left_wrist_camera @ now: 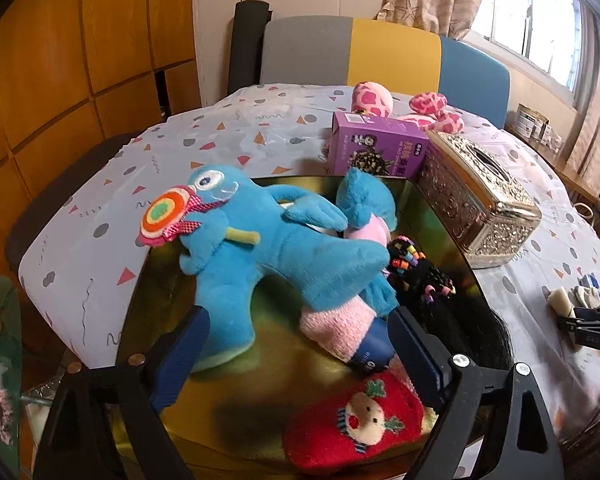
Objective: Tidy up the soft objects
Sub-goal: 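Lower the blue plush into the gold tray and open the left gripper, then lift the beige mesh roll off the table with the right gripper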
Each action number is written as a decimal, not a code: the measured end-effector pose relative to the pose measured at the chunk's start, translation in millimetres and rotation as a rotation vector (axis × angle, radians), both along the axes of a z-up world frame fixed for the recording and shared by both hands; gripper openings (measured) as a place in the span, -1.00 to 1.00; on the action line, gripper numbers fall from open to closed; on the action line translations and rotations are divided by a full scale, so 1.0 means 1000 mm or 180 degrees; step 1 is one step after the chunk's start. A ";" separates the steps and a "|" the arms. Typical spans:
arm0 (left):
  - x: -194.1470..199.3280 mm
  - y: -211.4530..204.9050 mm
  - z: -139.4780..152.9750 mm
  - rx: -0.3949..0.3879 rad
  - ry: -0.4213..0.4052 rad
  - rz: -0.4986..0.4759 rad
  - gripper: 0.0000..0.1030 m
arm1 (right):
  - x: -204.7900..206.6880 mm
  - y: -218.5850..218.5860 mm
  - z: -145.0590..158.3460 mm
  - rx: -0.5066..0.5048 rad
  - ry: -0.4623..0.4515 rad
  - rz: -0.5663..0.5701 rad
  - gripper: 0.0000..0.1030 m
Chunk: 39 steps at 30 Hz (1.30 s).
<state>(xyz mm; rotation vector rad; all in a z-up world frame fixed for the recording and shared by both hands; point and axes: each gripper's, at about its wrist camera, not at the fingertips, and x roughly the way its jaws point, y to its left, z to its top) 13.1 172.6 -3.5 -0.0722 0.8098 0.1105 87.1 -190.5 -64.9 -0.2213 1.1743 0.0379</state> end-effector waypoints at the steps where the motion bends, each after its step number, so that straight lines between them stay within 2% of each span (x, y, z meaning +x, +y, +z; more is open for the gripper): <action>1: 0.000 -0.001 -0.001 0.0007 0.0002 -0.0004 0.77 | -0.001 0.001 0.000 0.0039 0.0008 0.0030 -0.17; 7: -0.002 -0.007 -0.006 0.0035 0.0028 -0.0028 0.79 | -0.013 0.027 0.002 0.0236 0.0060 0.0472 -0.17; 10: -0.003 -0.006 -0.007 0.0041 0.0028 -0.0026 0.79 | -0.018 0.035 0.002 0.0198 0.0053 0.0563 -0.17; 17: -0.006 0.000 -0.010 0.0005 0.0024 -0.0030 0.79 | -0.021 0.032 0.006 0.0408 0.0092 0.0369 -0.18; 22: -0.009 0.007 -0.014 -0.0073 0.0047 0.0005 0.79 | -0.022 0.018 0.012 0.1009 0.0129 0.0028 -0.21; 25: -0.011 0.011 -0.015 -0.0132 0.0057 0.0031 0.79 | -0.023 0.016 0.013 0.1244 0.0163 -0.0085 -0.22; 28: -0.012 0.015 -0.015 -0.0149 0.0049 0.0054 0.79 | -0.027 0.023 0.012 0.1249 0.0172 -0.0092 -0.24; 34: -0.013 0.023 -0.015 -0.0200 0.0055 0.0117 0.79 | -0.034 0.036 0.028 0.1521 0.0016 -0.0032 -0.27; 39: -0.015 0.029 -0.011 -0.0208 0.0007 0.0139 0.79 | -0.034 0.045 0.029 0.1618 0.0035 -0.0013 -0.27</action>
